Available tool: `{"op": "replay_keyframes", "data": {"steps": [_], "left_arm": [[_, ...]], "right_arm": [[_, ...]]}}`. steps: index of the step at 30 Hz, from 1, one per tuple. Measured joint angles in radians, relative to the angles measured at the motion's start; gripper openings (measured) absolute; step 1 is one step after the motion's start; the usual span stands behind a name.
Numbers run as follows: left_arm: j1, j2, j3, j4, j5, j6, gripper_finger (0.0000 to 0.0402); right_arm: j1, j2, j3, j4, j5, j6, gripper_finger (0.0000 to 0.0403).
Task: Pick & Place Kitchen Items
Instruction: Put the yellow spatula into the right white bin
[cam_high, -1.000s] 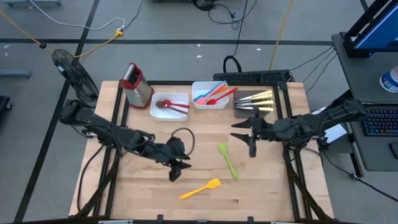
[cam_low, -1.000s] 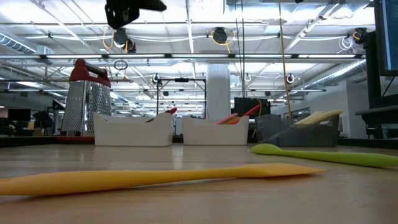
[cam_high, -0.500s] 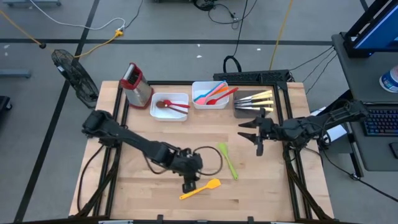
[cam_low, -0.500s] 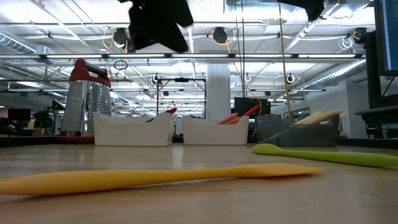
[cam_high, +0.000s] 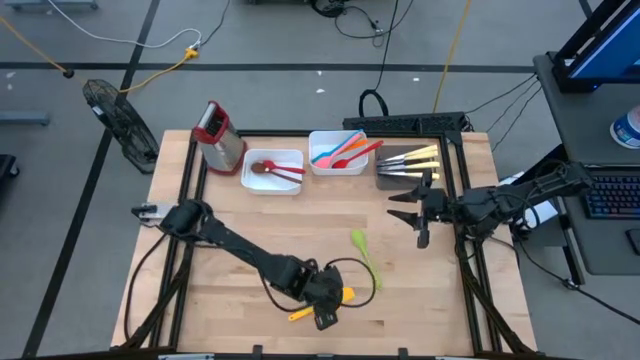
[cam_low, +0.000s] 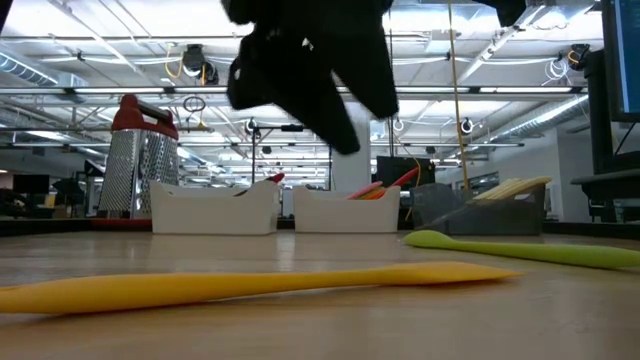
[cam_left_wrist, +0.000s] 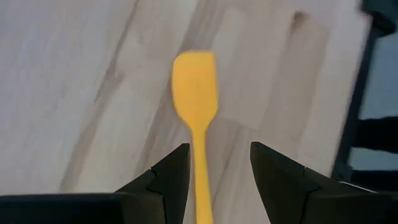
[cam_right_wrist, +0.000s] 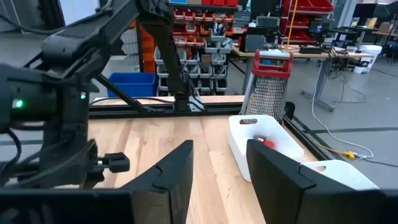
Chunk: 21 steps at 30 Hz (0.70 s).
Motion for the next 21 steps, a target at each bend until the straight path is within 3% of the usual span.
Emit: {"op": "replay_keyframes", "data": {"steps": [8,21], "left_arm": [[-0.041,0.079,0.000,0.010,-0.037,-0.122,0.0172],[-0.040,0.129,0.000,-0.059,-0.119,-0.127,0.0172]], "right_arm": [[0.000,-0.011,0.000,-0.005,-0.001,-0.001,0.0141],[0.000,-0.013,0.000,-0.014,-0.001,-0.001,0.0141]]}}
